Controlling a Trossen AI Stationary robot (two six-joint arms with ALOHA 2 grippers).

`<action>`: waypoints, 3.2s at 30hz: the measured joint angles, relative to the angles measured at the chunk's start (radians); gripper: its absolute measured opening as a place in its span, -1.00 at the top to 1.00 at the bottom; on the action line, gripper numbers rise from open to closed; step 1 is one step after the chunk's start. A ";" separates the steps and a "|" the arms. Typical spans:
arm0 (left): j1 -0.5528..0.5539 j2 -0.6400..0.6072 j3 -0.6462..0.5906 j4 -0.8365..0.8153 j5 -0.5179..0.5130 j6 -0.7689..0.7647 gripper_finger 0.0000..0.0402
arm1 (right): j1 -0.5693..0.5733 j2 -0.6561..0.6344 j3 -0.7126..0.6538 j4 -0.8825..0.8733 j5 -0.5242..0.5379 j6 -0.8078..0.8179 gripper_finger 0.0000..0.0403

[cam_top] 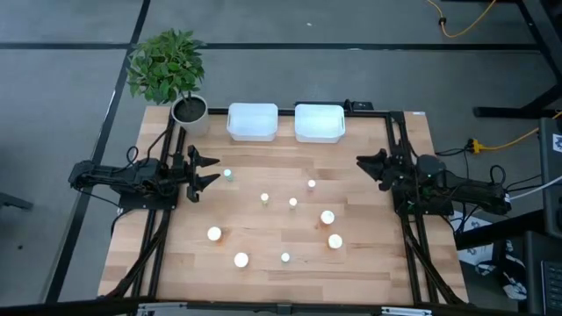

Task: Pick and place medicine bottles into bin by pill shape (circle, oval)
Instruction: Put the top blue tablet bottle into the left white bin

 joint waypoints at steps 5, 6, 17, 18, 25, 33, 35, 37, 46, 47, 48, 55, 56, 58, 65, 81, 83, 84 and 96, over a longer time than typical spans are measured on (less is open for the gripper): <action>0.000 0.000 0.000 0.000 0.000 0.000 -0.18 | 0.000 0.000 0.000 0.090 0.078 -0.003 0.15; 0.000 0.000 0.000 0.000 0.000 0.000 -0.18 | 0.000 0.000 0.000 0.098 0.082 -0.002 0.15; 0.000 0.000 0.000 0.134 -0.025 -0.159 -0.18 | 0.000 0.001 0.000 0.119 0.053 0.204 0.15; 0.000 0.000 0.000 0.161 -0.051 -0.186 -0.18 | 0.000 0.001 0.000 0.130 0.044 0.214 0.15; 0.000 0.000 0.000 0.250 -0.101 -0.240 -0.18 | 0.000 0.023 0.014 0.263 0.014 0.228 0.15; 0.000 0.000 0.000 0.243 -0.111 -0.243 -0.18 | 0.000 0.287 0.172 0.255 0.032 0.150 0.15; 0.000 0.000 0.000 0.243 -0.111 -0.243 -0.18 | 0.000 0.379 0.234 0.243 0.017 0.104 0.15; 0.000 0.000 0.000 0.243 -0.111 -0.243 -0.18 | 0.000 0.476 0.300 0.213 0.008 0.062 0.15; 0.000 0.000 0.000 0.239 -0.112 -0.243 -0.18 | 0.000 0.878 0.641 -0.281 -0.030 0.020 0.15; 0.000 0.000 0.000 0.237 -0.112 -0.243 -0.18 | 0.000 0.917 0.673 -0.334 -0.030 0.021 0.15; 0.000 0.000 0.000 0.234 -0.112 -0.243 -0.18 | 0.000 0.954 0.706 -0.383 -0.030 0.022 0.15; 0.000 0.000 0.000 0.216 -0.113 -0.243 -0.18 | 0.000 1.154 0.843 -0.544 -0.029 0.025 0.15; 0.000 0.000 0.000 0.216 -0.113 -0.243 -0.18 | 0.000 1.174 0.851 -0.543 -0.029 0.025 0.15; 0.000 0.000 0.000 0.216 -0.113 -0.243 -0.18 | 0.000 1.209 0.866 -0.545 -0.029 0.027 0.15; 0.000 0.000 0.000 0.217 -0.113 -0.243 -0.18 | 0.000 1.267 0.881 -0.544 -0.036 0.064 0.15; -0.005 0.073 0.047 0.076 -0.121 -0.313 -0.15 | 0.000 1.269 0.882 -0.546 -0.037 0.102 0.15; -0.005 0.121 0.096 -0.012 -0.135 -0.366 -0.15 | 0.000 1.269 0.882 -0.546 -0.037 0.102 0.15; -0.005 0.153 0.126 -0.059 -0.138 -0.386 -0.14 | 0.000 1.269 0.882 -0.546 -0.037 0.102 0.15; -0.004 0.668 0.507 -0.447 -0.153 -0.419 -0.14 | 0.000 1.269 0.882 -0.546 -0.036 0.101 0.15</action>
